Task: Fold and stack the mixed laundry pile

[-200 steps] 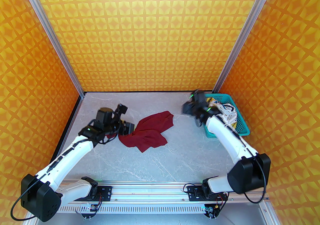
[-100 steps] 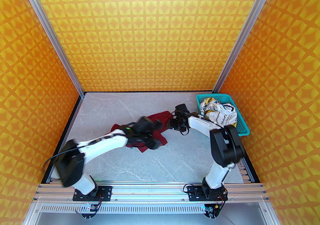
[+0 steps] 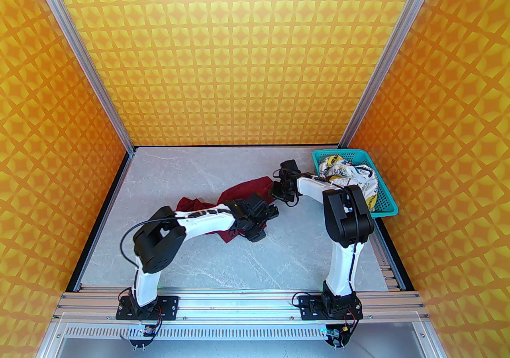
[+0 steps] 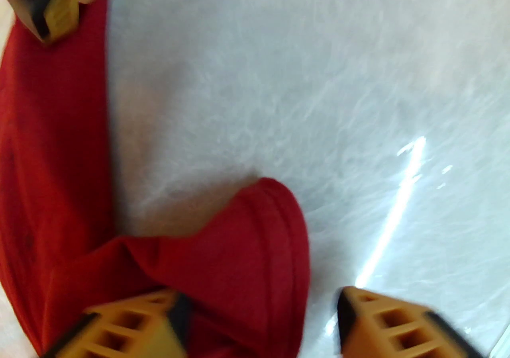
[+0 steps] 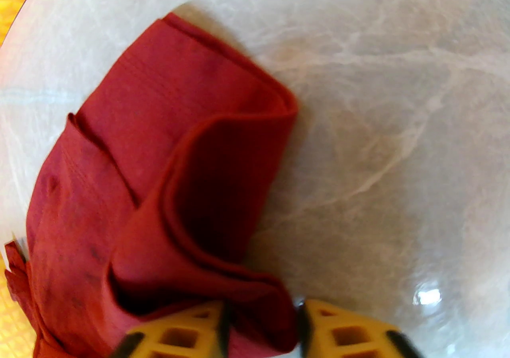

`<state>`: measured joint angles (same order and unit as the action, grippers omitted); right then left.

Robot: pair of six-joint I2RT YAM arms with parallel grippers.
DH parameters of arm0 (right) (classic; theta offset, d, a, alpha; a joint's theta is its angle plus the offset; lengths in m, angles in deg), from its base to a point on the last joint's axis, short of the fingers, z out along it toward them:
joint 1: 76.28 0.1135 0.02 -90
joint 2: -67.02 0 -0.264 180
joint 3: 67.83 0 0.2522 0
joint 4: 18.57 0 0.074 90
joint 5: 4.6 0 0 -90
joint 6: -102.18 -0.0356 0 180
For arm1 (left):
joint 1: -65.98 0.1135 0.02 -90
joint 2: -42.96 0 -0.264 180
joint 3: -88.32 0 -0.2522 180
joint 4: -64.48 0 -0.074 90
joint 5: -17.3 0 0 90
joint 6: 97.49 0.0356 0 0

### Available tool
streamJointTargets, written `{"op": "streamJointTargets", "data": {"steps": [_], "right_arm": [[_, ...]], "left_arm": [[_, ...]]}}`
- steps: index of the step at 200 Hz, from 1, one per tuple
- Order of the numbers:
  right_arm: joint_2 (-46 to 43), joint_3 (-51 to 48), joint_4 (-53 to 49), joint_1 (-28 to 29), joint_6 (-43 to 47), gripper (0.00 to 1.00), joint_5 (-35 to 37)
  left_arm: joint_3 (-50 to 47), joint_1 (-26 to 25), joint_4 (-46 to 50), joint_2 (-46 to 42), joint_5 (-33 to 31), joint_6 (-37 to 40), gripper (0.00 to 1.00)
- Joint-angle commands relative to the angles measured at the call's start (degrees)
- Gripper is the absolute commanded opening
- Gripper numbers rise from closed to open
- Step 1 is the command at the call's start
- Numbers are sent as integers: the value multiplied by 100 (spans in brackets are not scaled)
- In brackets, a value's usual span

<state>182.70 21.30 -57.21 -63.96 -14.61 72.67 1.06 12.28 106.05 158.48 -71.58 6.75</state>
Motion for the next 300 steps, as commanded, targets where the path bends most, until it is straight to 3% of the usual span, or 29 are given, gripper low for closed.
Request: {"op": "streamJointTargets", "data": {"steps": [1, 10, 32, 87, 139, 197, 229, 250, 261, 278, 300], "right_arm": [[232, 101, 640, 11, -157, 6, -510], [167, 92, 699, -34, -217, 0, -605], [-208, -7, 820, -165, -270, 0, -748], [-2063, -376, 1016, -335, -196, 0, -420], [-4080, -294, 499, -354, 66, 0, 307], [-5948, 710, -719, -355, 382, 0, 908], [-5934, 1871, -1941, -353, 300, 0, 1201], [-5254, 2466, -2690, -353, 161, 0, 1142], [-4832, 2409, -2768, -353, 100, 0, 889], [-4162, 1999, -2563, -354, -27, 0, 557], [-3235, 1245, -1948, -400, -99, 0, 530]], "left_arm": [[-21, -19, -261, -9, -143, 133, 24], [-198, 3, -494, -167, -147, 56, 14], [-820, 120, -1240, -986, -254, -229, 0], [-1844, 897, -2192, -3544, -270, -798, 0], [-1650, 1298, -1461, -5812, -269, -523, 0], [-241, 1279, 242, -7063, -76, -79, 0], [750, 1282, 1005, -6906, 26, -127, 0], [1521, 1351, 1579, -6126, -788, -571, 0], [1759, 1710, 1896, -5590, -836, -789, 0], [1693, 2557, 2013, -4769, -99, -1287, 0], [1089, 3469, 1340, -3848, 925, -1838, 0]]}}
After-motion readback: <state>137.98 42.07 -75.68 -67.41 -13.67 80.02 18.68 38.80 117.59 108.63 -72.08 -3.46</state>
